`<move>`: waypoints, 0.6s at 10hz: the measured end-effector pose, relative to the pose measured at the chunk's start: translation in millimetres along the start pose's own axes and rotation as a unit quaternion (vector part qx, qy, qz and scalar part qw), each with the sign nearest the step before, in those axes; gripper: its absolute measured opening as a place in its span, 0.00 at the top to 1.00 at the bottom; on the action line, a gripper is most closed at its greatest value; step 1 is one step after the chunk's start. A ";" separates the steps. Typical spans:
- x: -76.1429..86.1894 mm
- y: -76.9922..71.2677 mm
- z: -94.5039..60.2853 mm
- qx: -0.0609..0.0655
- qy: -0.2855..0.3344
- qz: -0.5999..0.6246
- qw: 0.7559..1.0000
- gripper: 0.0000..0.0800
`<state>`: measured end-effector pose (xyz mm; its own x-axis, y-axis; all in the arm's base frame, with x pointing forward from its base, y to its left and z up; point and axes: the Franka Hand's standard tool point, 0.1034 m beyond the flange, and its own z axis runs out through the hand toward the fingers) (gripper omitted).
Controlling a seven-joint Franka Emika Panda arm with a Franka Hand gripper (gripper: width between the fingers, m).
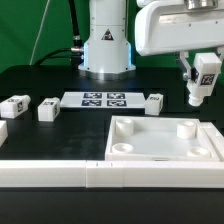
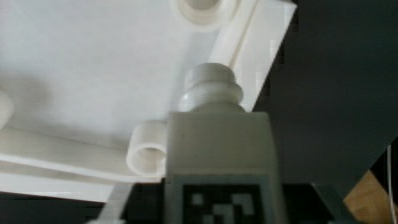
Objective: Assemble one leg
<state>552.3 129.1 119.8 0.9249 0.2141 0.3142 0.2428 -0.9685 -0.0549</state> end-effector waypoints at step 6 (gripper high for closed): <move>20.7 4.8 13.1 -0.002 0.045 -0.013 0.999 0.64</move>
Offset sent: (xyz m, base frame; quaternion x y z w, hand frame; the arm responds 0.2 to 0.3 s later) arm -0.0136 0.0033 -0.0092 0.0347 -0.0006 -0.0085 0.9994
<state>576.4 130.5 113.6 0.8883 0.2271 0.3993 0.2650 -0.9634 -0.0417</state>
